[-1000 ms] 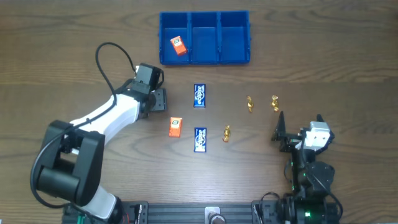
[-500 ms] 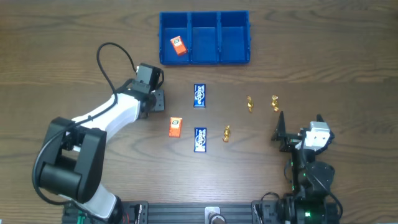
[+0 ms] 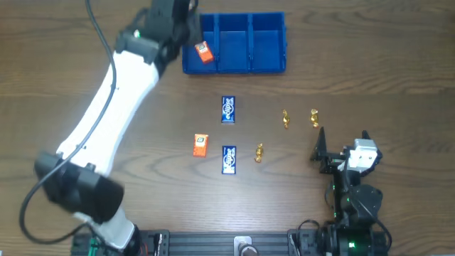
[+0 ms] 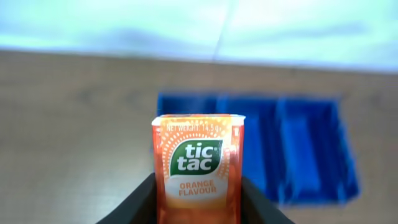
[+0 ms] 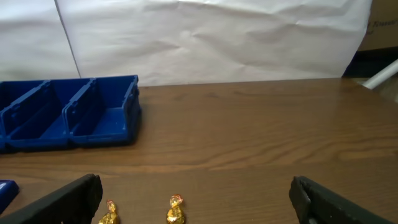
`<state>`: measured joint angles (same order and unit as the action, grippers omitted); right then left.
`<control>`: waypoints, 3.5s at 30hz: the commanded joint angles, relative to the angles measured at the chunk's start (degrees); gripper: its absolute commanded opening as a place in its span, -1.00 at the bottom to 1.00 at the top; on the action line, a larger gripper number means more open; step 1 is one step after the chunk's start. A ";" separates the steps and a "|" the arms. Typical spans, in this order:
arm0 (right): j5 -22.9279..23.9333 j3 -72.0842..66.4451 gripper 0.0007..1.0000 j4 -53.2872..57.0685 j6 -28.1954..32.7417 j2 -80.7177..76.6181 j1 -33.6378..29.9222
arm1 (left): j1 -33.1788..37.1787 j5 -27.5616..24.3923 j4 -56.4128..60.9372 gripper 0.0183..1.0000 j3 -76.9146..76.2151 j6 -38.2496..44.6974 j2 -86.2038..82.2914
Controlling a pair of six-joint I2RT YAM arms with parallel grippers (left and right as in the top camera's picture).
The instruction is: Sort Candies Into Trays
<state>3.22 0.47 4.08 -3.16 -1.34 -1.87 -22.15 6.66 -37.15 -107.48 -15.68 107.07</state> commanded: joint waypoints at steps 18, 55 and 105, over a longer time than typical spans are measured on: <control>0.11 -0.02 1.00 0.50 0.66 0.26 -0.13 | 2.54 -3.34 -6.19 0.50 -14.19 -1.31 22.64; 0.11 -0.02 1.00 0.50 0.66 0.26 -0.13 | -19.61 1.46 5.35 0.81 56.04 -16.72 -14.43; 0.11 -0.02 1.00 0.50 0.66 0.26 -0.13 | -14.71 3.72 9.73 -0.43 51.12 -18.97 -17.68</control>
<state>3.22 0.47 4.08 -3.18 -1.39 -1.87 -38.20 6.37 -25.67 -51.53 -34.54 96.53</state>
